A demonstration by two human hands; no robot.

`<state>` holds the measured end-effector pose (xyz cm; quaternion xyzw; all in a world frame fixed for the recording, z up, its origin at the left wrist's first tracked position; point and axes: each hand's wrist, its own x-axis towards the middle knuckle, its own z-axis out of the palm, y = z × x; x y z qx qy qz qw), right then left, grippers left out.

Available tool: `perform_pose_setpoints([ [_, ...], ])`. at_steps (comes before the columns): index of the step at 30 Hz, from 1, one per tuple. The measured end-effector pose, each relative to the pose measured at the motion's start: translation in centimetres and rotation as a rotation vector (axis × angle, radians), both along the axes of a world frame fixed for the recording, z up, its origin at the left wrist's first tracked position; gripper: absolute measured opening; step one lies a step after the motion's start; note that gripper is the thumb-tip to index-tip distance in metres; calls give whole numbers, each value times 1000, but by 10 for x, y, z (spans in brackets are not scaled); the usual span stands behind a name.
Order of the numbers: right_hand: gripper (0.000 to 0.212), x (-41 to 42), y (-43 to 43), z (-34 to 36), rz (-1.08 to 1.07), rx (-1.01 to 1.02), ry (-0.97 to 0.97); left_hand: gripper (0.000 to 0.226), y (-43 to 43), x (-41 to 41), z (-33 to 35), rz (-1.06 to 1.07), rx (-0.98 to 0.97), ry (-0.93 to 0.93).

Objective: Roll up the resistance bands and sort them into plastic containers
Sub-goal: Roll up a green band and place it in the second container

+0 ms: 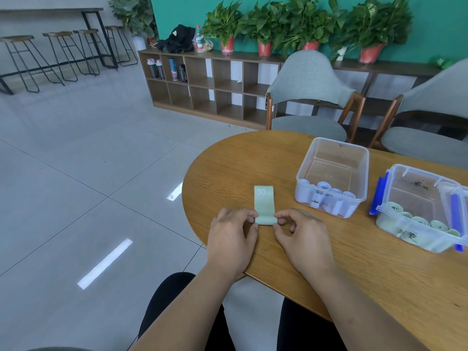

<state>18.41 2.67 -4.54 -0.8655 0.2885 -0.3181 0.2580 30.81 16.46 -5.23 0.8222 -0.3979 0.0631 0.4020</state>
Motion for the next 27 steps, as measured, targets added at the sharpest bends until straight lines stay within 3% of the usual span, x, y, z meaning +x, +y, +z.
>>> perform_pose_setpoints([
  [11,17,2,-2,-2,-4,-2,-2,19,0,0,0,-5,-16,-18],
  [19,28,2,0,0,9,-6,20,27,-1,0,0,4,4,7],
  [27,17,0,-1,0,10,23,-6,21,-1,0,1,19,-30,26],
])
